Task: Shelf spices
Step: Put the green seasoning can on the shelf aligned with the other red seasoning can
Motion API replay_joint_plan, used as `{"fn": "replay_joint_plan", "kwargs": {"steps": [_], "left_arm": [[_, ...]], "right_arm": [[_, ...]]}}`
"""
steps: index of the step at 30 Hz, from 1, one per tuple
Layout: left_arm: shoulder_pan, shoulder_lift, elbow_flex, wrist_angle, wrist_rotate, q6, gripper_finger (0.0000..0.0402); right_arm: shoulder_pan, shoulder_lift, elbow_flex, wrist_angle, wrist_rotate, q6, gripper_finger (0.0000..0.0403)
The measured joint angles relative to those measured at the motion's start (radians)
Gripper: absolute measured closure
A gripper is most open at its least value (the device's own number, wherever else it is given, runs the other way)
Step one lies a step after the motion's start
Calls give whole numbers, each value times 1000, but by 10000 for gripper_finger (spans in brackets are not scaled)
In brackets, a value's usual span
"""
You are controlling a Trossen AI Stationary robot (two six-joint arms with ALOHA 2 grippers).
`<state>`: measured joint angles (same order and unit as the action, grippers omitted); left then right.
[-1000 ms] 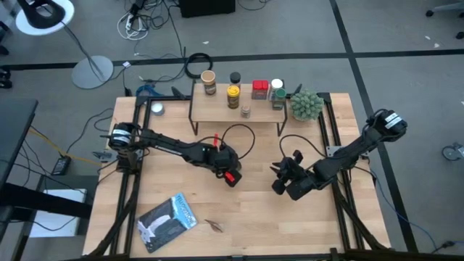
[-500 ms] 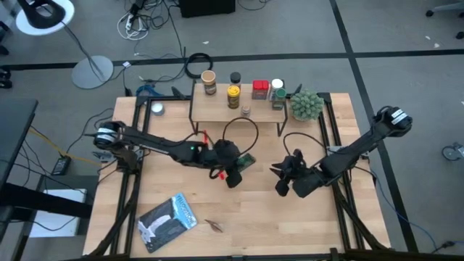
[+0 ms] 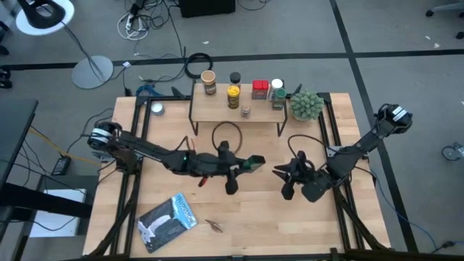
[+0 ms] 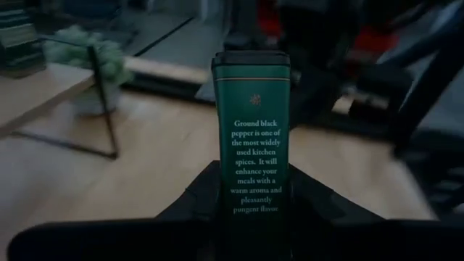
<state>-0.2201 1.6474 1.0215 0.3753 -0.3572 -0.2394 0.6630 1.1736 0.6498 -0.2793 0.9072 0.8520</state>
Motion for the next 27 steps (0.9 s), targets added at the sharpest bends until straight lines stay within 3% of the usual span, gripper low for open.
{"fn": "replay_joint_plan", "kwargs": {"steps": [6, 9, 12, 19, 27], "left_arm": [[39, 6, -175, 441, 216, 4, 303], [41, 6, -234, 562, 239, 24, 303], [44, 8, -260, 577, 226, 45, 303], [41, 8, -261, 589, 233, 80, 303], [39, 8, -261, 608, 280, 76, 303]], "right_arm": [[45, -29, 0, -7, 81, -18, 322], [43, -43, 0, 53, 124, -79, 322], [-9, -44, 0, 150, 70, -158, 322], [-140, -48, 0, 423, -196, -421, 298], [-180, -55, 1, 474, -178, -489, 229]]}}
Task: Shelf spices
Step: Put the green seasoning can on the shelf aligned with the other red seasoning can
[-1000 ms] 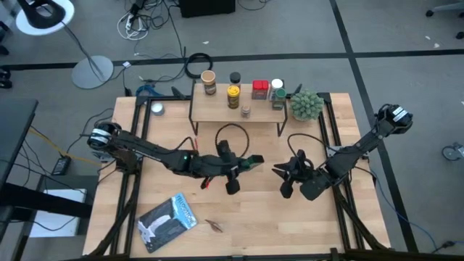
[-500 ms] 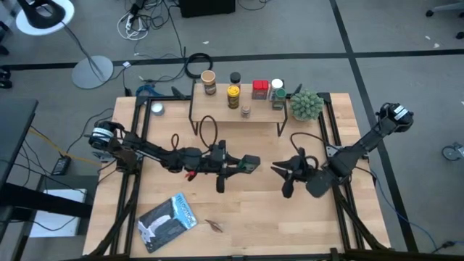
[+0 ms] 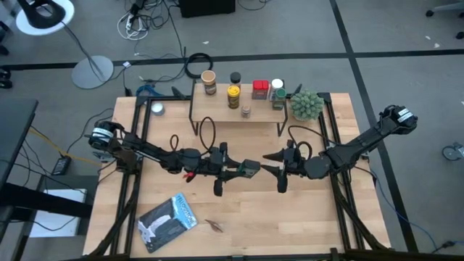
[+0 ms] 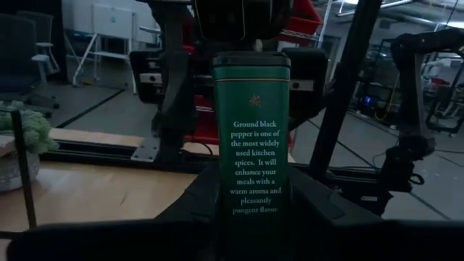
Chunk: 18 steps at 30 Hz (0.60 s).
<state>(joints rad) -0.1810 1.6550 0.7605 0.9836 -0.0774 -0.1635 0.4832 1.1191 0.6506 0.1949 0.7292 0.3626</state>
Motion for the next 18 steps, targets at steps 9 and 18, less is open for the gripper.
{"fn": "replay_joint_plan", "kwargs": {"steps": [9, 18], "left_arm": [[-1, 0, 0, 0, 15, 0, 303], [1, 0, 0, -12, -5, -32, 303]], "right_arm": [[-17, 0, 0, 92, -75, -85, 147], [-9, -3, -1, 100, -143, -101, 122]]}}
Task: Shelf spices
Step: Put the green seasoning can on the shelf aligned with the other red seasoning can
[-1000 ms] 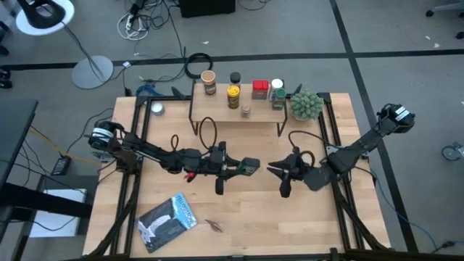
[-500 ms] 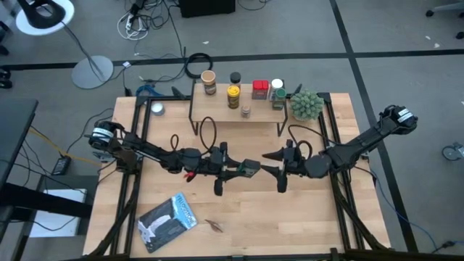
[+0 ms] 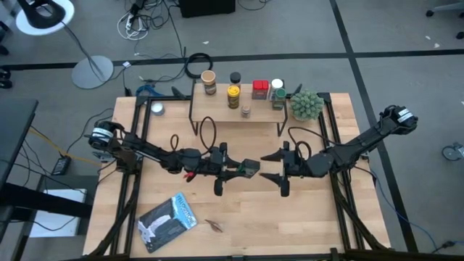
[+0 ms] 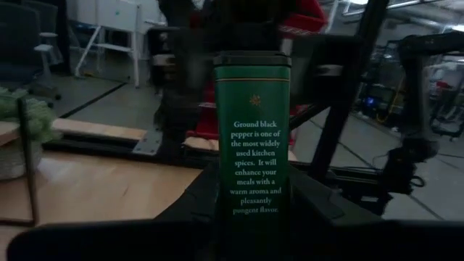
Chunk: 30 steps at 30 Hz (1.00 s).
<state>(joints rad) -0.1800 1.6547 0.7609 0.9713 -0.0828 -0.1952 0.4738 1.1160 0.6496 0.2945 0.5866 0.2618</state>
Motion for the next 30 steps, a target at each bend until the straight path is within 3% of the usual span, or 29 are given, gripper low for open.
{"fn": "replay_joint_plan", "kwargs": {"steps": [5, 11, 15, 20, 30], "left_arm": [[1, 1, 0, 1, -1, 0, 303], [-1, 1, 0, 10, 4, 0, 303], [-3, 1, 0, 9, 4, -1, 303], [-2, 1, 0, 9, 0, -18, 303], [-2, 1, 0, 7, -1, -20, 303]], "right_arm": [[-1, 0, 0, 20, -77, 6, 129], [-53, 3, 0, 17, -68, 26, 139], [-103, 3, 0, 19, -163, 52, 145], [-135, 3, 0, 24, -193, 50, 154], [-161, 3, 0, 43, -255, 35, 217]]}}
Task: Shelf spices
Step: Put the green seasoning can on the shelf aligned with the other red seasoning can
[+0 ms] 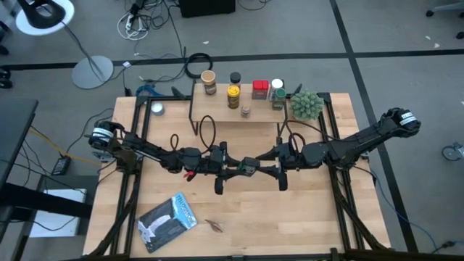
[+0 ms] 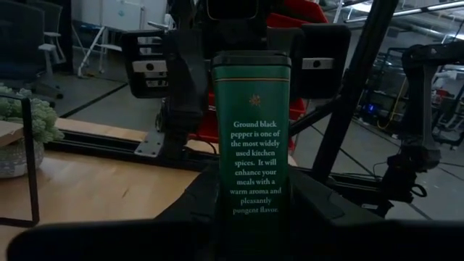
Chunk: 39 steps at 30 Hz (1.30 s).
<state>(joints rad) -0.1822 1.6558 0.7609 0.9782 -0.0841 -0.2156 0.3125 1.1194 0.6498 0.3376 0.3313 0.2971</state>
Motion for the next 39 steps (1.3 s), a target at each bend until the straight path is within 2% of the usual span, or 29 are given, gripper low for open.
{"fn": "replay_joint_plan", "kwargs": {"steps": [5, 8, 15, 30, 39], "left_arm": [[0, 0, 0, 0, -5, -5, 295], [0, -1, 0, -1, -9, -6, 285], [0, -1, 1, 1, -12, -6, 287], [-1, -2, 1, -1, -13, -6, 285], [-2, -2, 2, -2, -27, -76, 271]], "right_arm": [[0, 0, 0, 6, 0, -12, 262], [0, 0, 0, 7, 1, -13, 274], [0, 0, 0, 21, 4, -13, 263], [-1, 0, 0, 25, 5, -29, 271], [7, 0, 0, 25, 12, -27, 268]]}}
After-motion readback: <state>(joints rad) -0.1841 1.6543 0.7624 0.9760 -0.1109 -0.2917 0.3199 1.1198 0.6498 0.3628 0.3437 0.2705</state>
